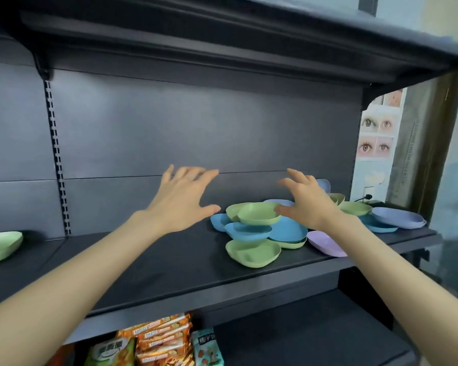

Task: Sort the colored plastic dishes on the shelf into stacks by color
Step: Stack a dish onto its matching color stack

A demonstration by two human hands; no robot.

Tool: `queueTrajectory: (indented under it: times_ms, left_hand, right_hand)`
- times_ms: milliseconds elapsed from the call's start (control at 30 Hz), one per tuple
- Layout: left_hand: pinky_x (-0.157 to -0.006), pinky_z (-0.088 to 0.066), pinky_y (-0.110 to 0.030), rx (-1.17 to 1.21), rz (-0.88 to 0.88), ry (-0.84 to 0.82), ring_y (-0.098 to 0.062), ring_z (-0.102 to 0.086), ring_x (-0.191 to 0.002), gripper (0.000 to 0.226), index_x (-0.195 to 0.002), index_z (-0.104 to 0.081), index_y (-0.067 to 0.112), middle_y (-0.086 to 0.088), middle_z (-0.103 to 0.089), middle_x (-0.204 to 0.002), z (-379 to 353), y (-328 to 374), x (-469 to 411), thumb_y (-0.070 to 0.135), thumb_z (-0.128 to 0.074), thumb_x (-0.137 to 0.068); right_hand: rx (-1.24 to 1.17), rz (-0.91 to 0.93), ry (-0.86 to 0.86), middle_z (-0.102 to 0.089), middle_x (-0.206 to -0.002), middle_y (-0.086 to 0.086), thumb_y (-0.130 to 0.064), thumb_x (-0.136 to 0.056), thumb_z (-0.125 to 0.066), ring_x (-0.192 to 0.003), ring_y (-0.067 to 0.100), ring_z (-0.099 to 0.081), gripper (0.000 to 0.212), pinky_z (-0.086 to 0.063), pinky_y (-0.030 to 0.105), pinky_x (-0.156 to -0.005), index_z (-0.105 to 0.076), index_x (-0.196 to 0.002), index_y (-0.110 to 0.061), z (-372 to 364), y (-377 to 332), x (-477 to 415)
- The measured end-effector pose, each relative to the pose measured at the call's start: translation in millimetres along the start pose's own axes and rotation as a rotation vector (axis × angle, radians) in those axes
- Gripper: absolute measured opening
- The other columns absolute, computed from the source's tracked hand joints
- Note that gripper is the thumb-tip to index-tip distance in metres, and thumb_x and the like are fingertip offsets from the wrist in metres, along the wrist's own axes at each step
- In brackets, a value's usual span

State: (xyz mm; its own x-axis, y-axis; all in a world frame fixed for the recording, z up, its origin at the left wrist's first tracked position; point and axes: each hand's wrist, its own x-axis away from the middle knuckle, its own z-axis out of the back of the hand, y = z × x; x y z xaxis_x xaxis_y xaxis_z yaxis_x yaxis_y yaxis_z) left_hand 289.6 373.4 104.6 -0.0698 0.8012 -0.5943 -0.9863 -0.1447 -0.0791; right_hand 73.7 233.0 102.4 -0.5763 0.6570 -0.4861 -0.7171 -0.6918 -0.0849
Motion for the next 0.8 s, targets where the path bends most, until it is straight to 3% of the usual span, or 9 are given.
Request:
queueTrajectory:
  times_ms: [267,567,700,800]
  left_hand:
    - [-0.117,-0.01,-0.041,0.231,0.031,-0.137,-0.017,-0.024,-0.139,0.076,-0.147,-0.024,0.031,0.007,-0.032,-0.15,-91.7,7.7,-64.7,0.055,-0.059,-0.084]
    - [-0.111,-0.028,-0.041,0.45,0.125,-0.291,-0.02,-0.034,-0.134,0.093,-0.146,-0.027,0.028,0.001,-0.039,-0.145,-165.6,6.4,-123.3,0.059,-0.072,-0.071]
    - [-0.109,-0.033,-0.031,0.657,0.235,-0.365,-0.014,-0.037,-0.133,0.094,-0.145,-0.03,0.027,0.002,-0.041,-0.143,-195.7,0.0,-132.4,0.047,-0.08,-0.068]
    - [-0.105,-0.032,-0.024,0.761,0.316,-0.44,-0.011,-0.038,-0.133,0.092,-0.141,-0.034,0.028,0.005,-0.045,-0.14,-214.3,-1.3,-133.1,0.042,-0.084,-0.065]
  right_hand:
    - [-0.084,-0.046,-0.083,-0.018,-0.157,0.006,-0.037,-0.085,-0.067,-0.14,0.031,-0.021,0.068,-0.028,0.04,-0.111,-0.037,-0.143,-0.018,-47.3,71.0,-52.6]
    - [-0.25,-0.07,-0.23,-0.039,-0.143,0.003,-0.051,-0.07,-0.076,-0.127,0.024,-0.041,0.086,-0.036,0.034,-0.104,-0.04,-0.14,-0.017,-96.8,119.9,-95.1]
    - [-0.366,-0.054,-0.307,-0.034,-0.148,-0.002,-0.048,-0.069,-0.079,-0.135,0.017,-0.033,0.093,-0.031,0.023,-0.1,-0.033,-0.145,-0.02,-112.7,133.2,-111.8]
    - [-0.45,-0.06,-0.39,-0.028,-0.152,-0.005,-0.049,-0.064,-0.082,-0.14,0.014,-0.025,0.104,-0.029,0.027,-0.108,-0.026,-0.147,-0.025,-127.0,145.6,-122.7]
